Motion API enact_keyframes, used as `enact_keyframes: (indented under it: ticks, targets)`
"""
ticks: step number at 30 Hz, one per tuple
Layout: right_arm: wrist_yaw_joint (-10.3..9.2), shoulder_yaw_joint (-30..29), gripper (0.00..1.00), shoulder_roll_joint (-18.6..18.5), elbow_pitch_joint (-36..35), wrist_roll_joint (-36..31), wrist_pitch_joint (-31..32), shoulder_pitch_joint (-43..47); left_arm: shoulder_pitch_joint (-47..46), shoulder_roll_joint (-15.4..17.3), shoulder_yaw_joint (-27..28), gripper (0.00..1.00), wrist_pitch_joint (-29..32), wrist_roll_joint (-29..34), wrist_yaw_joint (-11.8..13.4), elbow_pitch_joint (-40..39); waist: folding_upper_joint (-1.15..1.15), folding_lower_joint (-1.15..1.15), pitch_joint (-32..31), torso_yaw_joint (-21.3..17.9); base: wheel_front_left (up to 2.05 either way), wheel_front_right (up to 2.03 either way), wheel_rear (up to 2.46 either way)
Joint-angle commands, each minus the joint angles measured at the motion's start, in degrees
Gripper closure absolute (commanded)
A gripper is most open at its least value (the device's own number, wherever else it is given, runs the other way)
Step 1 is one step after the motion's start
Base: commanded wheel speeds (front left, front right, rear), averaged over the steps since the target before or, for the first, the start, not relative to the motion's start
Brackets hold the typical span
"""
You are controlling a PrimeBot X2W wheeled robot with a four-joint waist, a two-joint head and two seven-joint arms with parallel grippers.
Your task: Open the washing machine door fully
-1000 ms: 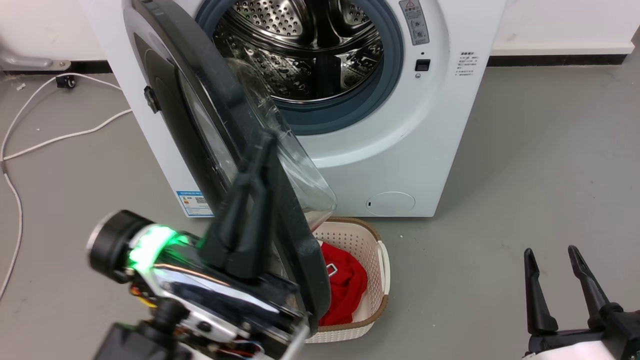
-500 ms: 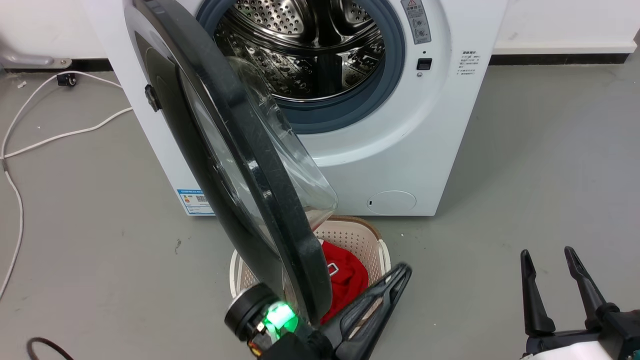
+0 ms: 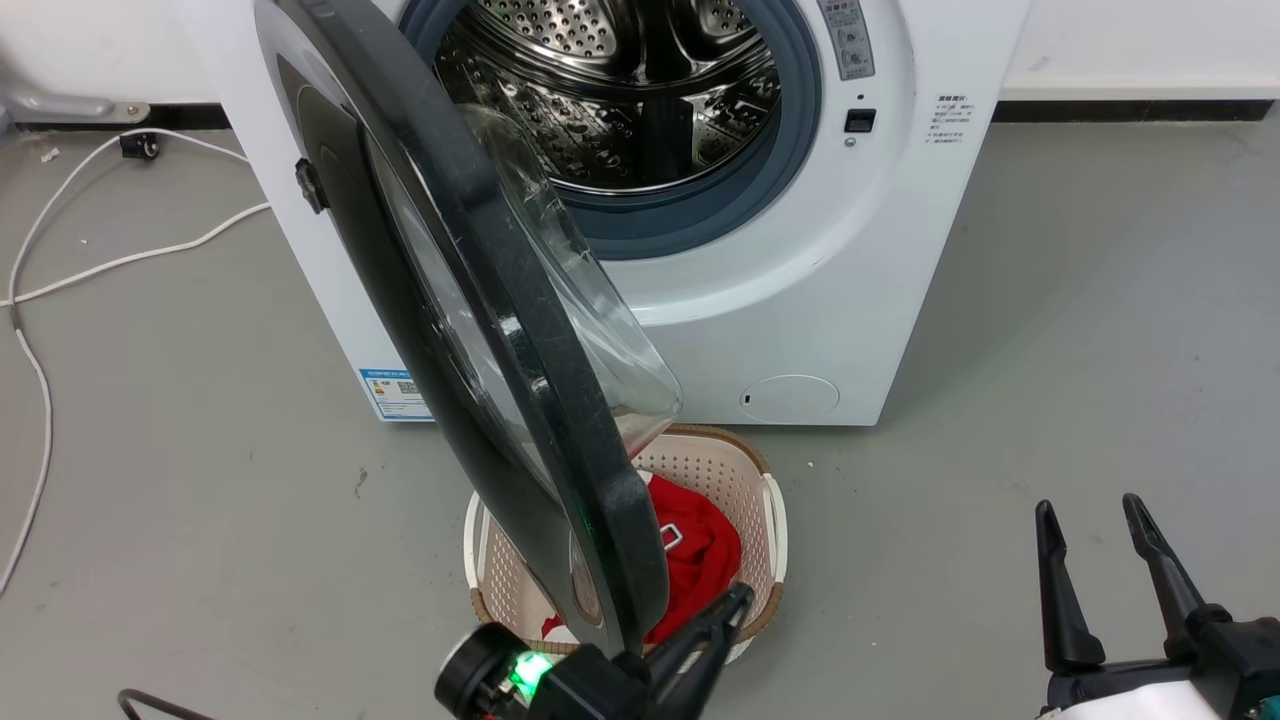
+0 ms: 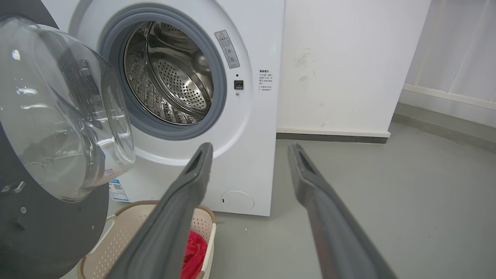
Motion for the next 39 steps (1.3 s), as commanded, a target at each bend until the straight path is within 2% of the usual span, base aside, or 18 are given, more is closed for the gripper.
enact_keyframes:
  ticks: [1, 11, 16, 25, 39]
  targets:
    - [-0.04, 0.0, 0.00, 0.1, 0.3, 0.1, -0.2, -0.2, -1.1, -0.2, 0.8, 1.00, -0.7, 0.3, 0.6, 0.9, 0.00, 0.00, 0.0, -0.1, 0.00, 0.00, 0.00]
    - [-0.04, -0.1, 0.00, 0.1, 1.7, 0.4, -0.6, -1.3, -6.7, -2.7, 4.4, 1.00, -5.2, 0.1, 3.1, 7.1, 0.00, 0.00, 0.5, -0.5, 0.00, 0.00, 0.00]
    - [-0.04, 0.5, 0.00, 0.1, 1.7, 0.6, -0.7, -1.9, -8.8, -3.3, 4.9, 1.00, -6.2, -0.5, 3.0, 9.6, 0.00, 0.00, 0.6, -0.9, 0.00, 0.00, 0.00]
    - [-0.04, 0.8, 0.00, 0.1, 2.4, 0.9, -0.9, -2.1, -9.4, -2.6, 5.4, 1.00, -6.5, -0.5, 3.4, 11.3, 0.00, 0.00, 0.9, -1.2, 0.00, 0.00, 0.00]
    - [-0.04, 1.7, 0.00, 0.1, 4.2, 1.5, -1.3, -1.7, -3.1, -0.2, 6.4, 1.00, -5.1, -0.9, 7.1, 8.0, 0.00, 0.00, -1.4, 0.4, 0.00, 0.00, 0.00]
